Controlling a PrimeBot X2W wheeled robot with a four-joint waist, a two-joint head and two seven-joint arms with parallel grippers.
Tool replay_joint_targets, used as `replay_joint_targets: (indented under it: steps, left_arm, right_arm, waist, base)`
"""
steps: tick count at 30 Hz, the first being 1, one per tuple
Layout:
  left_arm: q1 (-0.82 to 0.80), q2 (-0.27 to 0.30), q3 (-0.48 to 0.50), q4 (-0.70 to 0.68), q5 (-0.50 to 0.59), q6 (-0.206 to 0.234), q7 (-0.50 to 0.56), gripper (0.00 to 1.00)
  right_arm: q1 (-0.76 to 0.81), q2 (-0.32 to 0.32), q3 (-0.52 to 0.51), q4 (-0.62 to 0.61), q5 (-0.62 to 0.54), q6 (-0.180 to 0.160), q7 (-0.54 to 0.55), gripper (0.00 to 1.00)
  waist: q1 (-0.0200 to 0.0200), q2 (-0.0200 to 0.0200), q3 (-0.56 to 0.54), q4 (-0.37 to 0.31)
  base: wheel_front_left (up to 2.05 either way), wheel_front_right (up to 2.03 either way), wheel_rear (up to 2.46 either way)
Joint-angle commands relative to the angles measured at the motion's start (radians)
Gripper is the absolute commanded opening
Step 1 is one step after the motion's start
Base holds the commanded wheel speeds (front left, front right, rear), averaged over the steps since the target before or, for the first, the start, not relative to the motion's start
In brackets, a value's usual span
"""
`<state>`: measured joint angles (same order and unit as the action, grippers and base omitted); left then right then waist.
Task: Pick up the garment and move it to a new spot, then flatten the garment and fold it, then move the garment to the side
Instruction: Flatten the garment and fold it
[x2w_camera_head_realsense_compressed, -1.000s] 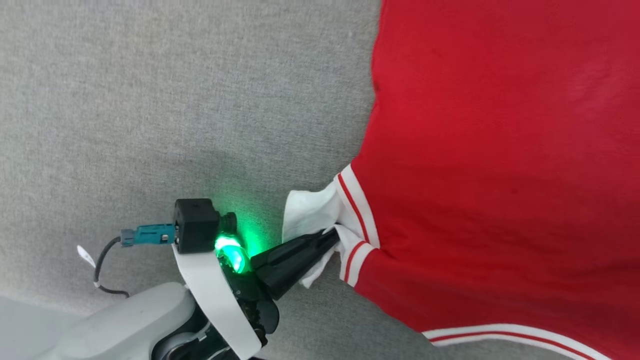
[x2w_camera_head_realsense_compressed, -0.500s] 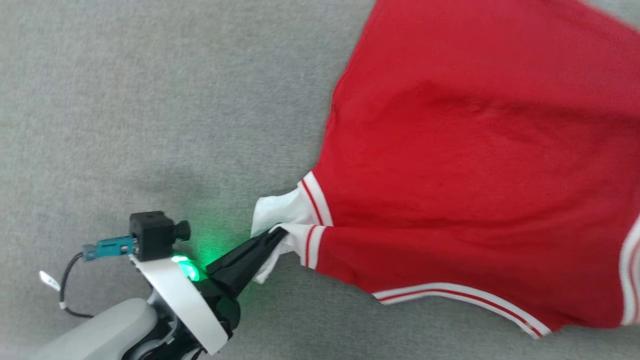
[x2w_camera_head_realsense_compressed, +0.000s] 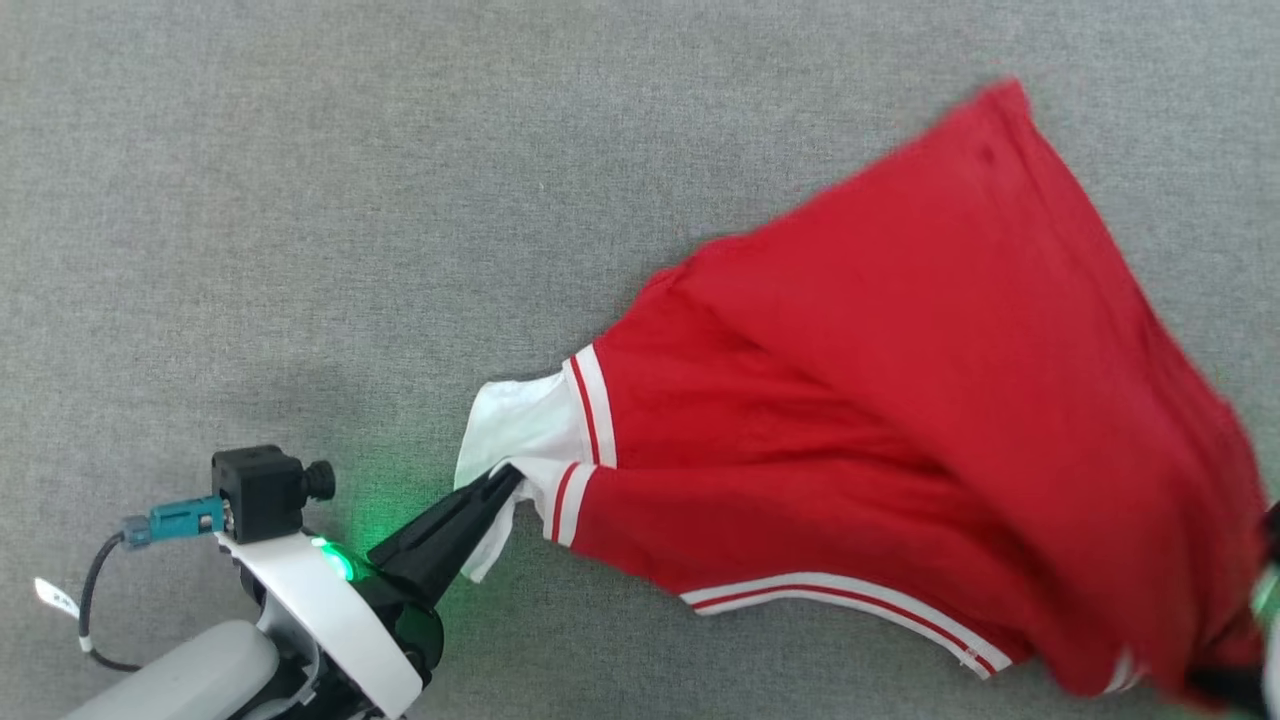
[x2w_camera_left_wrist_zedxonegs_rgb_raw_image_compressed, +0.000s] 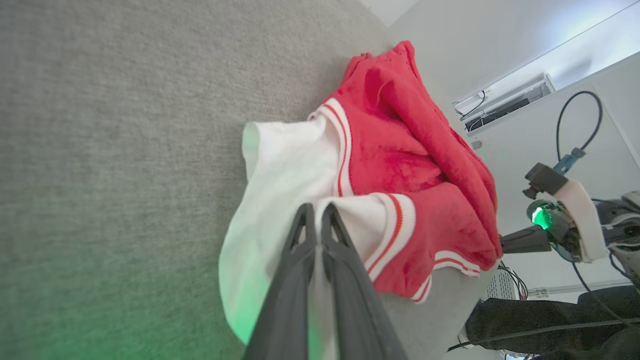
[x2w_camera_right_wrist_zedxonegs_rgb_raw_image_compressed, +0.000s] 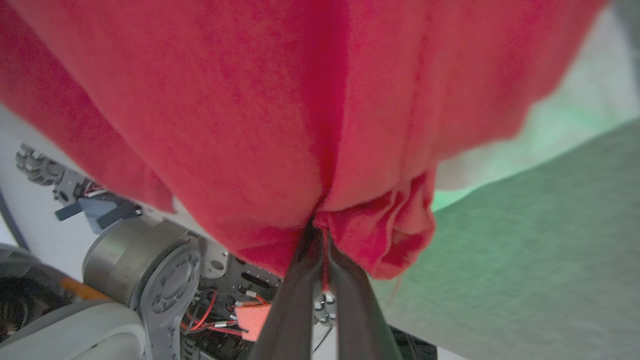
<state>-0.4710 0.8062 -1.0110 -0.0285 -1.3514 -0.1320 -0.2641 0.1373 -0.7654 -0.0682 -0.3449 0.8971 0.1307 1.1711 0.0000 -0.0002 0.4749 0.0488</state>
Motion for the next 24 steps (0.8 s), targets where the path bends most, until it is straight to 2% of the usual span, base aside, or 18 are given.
replay_joint_targets:
  steps: [1,5,6,7,8,9,14,20,24]
  left_arm:
    - [0.012,-0.001,0.005,0.0,0.008,0.003,0.0,0.0]
    - [0.016,0.0,-0.003,0.004,0.012,0.003,0.0,0.0]
    - [0.014,0.0,-0.006,0.004,0.011,0.003,0.0,0.0]
    - [0.013,0.001,-0.008,0.005,0.009,0.003,0.0,0.0]
    - [0.013,0.0,-0.009,0.005,0.009,0.003,0.0,0.0]
    - [0.012,-0.001,-0.012,0.005,0.009,0.003,0.0,0.0]
    - [0.018,-0.006,-0.01,0.004,0.004,0.003,0.0,0.0]
    - [-0.003,-0.023,-0.011,-0.006,0.022,0.003,0.0,0.0]
    - [-0.025,-0.043,-0.019,-0.009,0.029,0.003,0.0,0.0]
  right_arm:
    - [0.042,0.032,0.019,-0.028,-0.013,0.0,0.01,0.0]
    - [0.059,0.077,0.025,-0.07,-0.047,0.0,-0.009,0.0]
    - [0.052,0.081,0.021,-0.08,-0.058,0.0,-0.019,0.1]
    - [0.039,0.085,0.011,-0.09,-0.067,0.0,-0.035,0.45]
    - [0.031,0.087,0.0,-0.098,-0.074,0.0,-0.047,0.93]
    - [0.031,0.087,-0.013,-0.105,-0.078,0.0,-0.056,1.0]
    - [0.013,0.079,-0.111,-0.158,-0.076,0.0,-0.079,1.0]
    - [-0.064,0.026,-0.269,-0.235,-0.047,0.0,-0.052,1.0]
    - [-0.222,-0.005,-0.27,-0.22,-0.053,0.0,-0.085,1.0]
  waist:
    - [0.0,0.0002,-0.003,-0.001]
    - [0.0,0.0002,-0.009,-0.004]
    - [0.0,0.0002,-0.011,-0.005]
    - [0.0,0.0002,-0.013,-0.006]
    - [0.0,0.0002,-0.016,-0.006]
    - [0.0,0.0002,-0.019,-0.006]
    - [0.0,0.0002,-0.029,-0.003]
    - [0.0,0.0002,-0.008,0.016]
    - [0.0,0.0002,0.018,0.039]
  base:
    - [0.0,0.0,0.0]
    - [0.0,0.0,0.0]
    - [0.0,0.0,0.0]
    - [0.0,0.0,0.0]
    - [0.0,0.0,0.0]
    - [0.0,0.0,0.0]
    - [0.0,0.0,0.0]
    - [0.0,0.0,0.0]
    - [0.0,0.0,0.0]
